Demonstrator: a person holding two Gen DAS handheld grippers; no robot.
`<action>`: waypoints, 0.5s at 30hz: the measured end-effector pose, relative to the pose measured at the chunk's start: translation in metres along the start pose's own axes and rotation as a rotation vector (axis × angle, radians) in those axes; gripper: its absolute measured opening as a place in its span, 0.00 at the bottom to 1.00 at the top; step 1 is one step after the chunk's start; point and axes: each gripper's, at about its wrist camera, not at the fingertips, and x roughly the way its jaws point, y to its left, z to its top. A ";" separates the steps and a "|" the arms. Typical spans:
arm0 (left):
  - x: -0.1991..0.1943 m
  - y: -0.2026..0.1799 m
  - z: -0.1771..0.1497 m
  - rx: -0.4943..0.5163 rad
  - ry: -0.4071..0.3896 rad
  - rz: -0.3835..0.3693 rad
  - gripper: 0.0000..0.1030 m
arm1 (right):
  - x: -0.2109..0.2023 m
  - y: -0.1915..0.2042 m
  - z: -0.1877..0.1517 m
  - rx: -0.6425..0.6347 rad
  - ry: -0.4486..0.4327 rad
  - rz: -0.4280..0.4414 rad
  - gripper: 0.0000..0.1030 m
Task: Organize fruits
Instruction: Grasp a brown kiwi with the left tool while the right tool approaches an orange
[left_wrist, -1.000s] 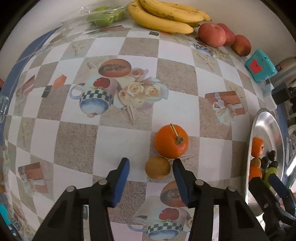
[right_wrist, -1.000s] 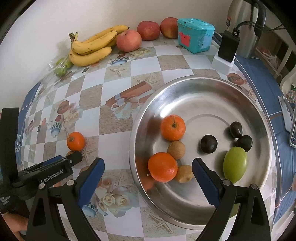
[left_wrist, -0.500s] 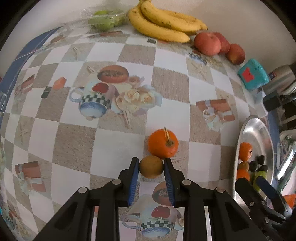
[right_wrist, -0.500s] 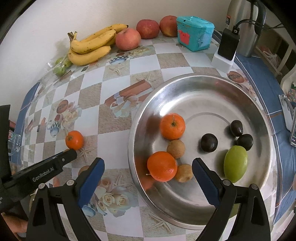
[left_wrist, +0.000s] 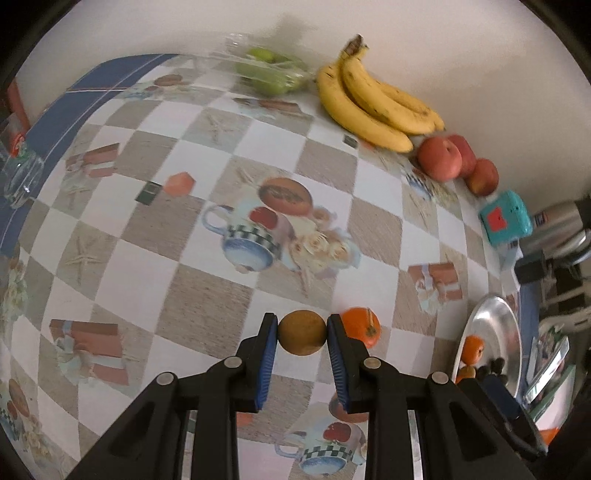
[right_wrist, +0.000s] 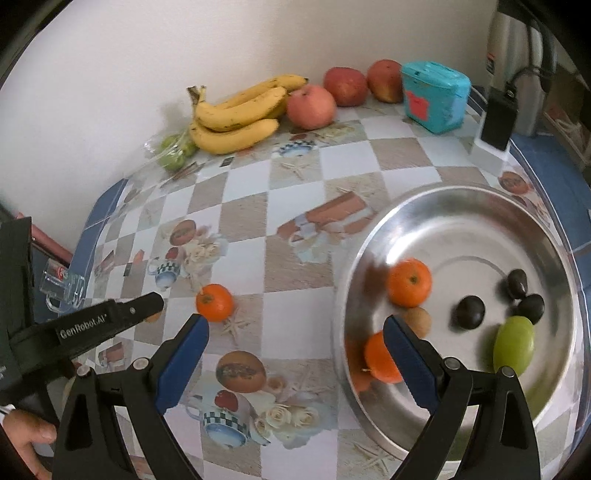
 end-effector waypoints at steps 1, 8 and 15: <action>-0.001 0.003 0.001 -0.008 -0.003 0.000 0.28 | 0.002 0.003 0.000 -0.007 0.003 0.006 0.92; -0.006 0.019 0.006 -0.049 -0.013 0.002 0.28 | 0.016 0.018 0.001 -0.044 0.023 0.011 0.74; -0.003 0.031 0.009 -0.081 -0.005 -0.007 0.28 | 0.037 0.037 0.004 -0.083 0.028 0.013 0.59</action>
